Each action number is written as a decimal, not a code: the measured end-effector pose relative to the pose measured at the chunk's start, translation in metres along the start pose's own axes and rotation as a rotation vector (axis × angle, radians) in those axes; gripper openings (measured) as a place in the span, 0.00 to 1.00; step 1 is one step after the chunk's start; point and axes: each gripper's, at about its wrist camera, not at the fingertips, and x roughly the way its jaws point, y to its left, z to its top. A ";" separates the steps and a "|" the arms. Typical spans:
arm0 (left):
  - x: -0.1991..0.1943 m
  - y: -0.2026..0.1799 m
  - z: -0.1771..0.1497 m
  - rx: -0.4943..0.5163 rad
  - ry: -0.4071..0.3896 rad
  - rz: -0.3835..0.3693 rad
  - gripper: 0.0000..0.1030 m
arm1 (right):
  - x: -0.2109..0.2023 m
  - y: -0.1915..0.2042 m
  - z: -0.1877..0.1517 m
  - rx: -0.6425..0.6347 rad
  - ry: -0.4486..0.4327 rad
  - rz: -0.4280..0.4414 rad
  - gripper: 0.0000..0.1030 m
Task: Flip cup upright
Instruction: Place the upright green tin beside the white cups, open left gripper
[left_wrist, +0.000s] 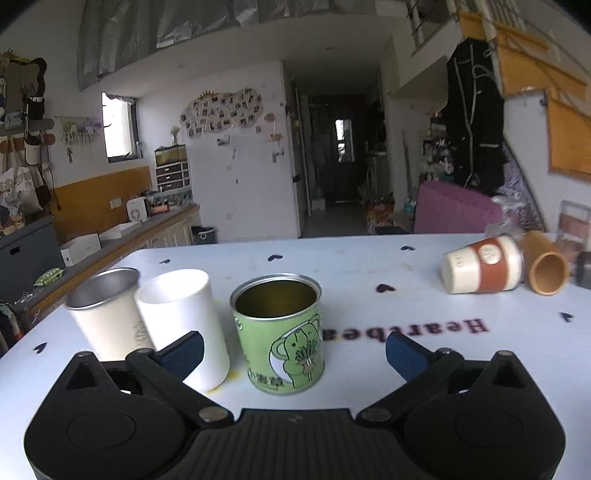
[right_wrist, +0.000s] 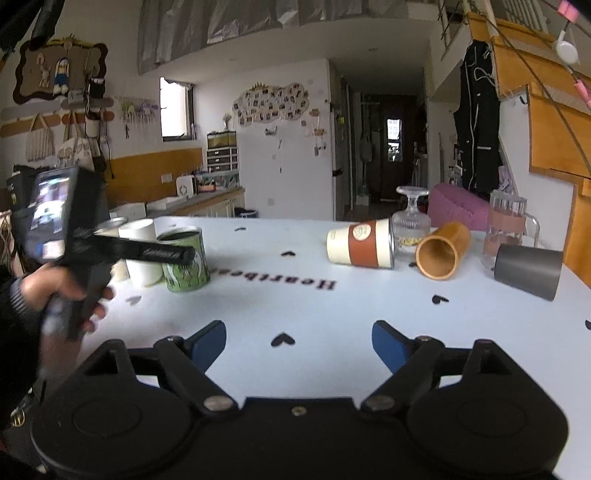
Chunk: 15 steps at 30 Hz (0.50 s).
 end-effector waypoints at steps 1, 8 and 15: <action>-0.010 0.001 -0.001 -0.002 -0.004 -0.007 1.00 | -0.001 0.001 0.001 -0.001 -0.007 -0.006 0.87; -0.061 0.006 -0.009 -0.019 -0.023 -0.037 1.00 | -0.009 0.010 0.007 -0.018 -0.052 -0.008 0.89; -0.096 0.014 -0.025 -0.025 -0.032 -0.058 1.00 | -0.011 0.015 0.010 -0.021 -0.061 0.006 0.90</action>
